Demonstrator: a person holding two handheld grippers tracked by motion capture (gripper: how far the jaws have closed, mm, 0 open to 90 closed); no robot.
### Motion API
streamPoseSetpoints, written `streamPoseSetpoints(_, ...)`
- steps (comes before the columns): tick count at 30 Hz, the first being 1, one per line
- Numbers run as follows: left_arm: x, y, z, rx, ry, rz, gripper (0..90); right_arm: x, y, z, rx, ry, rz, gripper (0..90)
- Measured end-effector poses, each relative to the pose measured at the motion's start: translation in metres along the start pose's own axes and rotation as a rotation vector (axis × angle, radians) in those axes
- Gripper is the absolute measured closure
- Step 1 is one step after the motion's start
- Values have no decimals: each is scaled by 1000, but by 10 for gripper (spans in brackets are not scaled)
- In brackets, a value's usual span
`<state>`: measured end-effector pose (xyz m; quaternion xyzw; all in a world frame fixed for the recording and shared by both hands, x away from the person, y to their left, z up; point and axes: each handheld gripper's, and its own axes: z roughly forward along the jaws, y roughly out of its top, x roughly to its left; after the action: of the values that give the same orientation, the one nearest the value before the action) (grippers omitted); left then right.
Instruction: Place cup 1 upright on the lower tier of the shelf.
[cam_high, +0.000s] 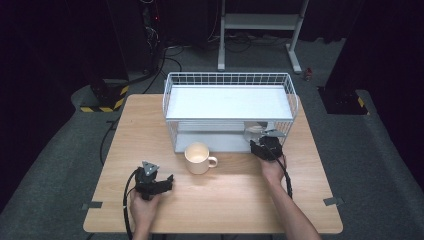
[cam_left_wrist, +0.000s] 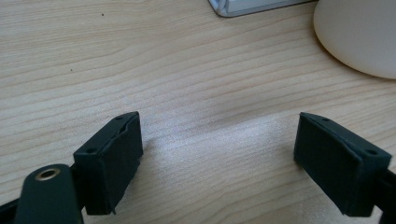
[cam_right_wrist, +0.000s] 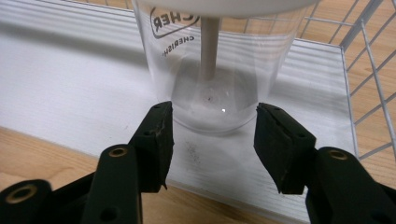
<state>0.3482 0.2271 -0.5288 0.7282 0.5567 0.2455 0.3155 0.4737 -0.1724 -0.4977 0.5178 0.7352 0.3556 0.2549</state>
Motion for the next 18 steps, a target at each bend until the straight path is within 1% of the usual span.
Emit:
streamPoseSetpoints(3,0,0,0,0,0,0,159,0,0,1,4,-5,9,497)
streamPoseSetpoints(5,0,0,0,0,0,0,159,0,0,3,19,-10,27,507)
streamPoseSetpoints(7,0,0,0,0,0,0,159,-1,0,3,18,-14,26,518)
streamPoseSetpoints(8,0,0,0,0,0,0,159,-1,0,3,20,-15,38,522)
streamPoseSetpoints(10,0,0,0,0,0,0,159,-2,0,5,12,-18,25,527)
streamPoseSetpoints(11,0,0,0,0,0,0,159,-2,0,5,18,-22,30,526)
streamPoseSetpoints(12,0,0,0,0,0,0,159,-3,1,7,22,-16,23,526)
streamPoseSetpoints(13,0,0,0,0,0,0,159,-2,2,8,32,-22,31,525)
streamPoseSetpoints(14,0,0,0,0,0,0,159,-2,3,9,32,-22,23,522)
streamPoseSetpoints(17,0,0,0,0,1,0,159,-1,7,9,34,-30,30,512)
streamPoseSetpoints(18,0,0,0,0,1,0,159,-2,8,11,26,-29,5,512)
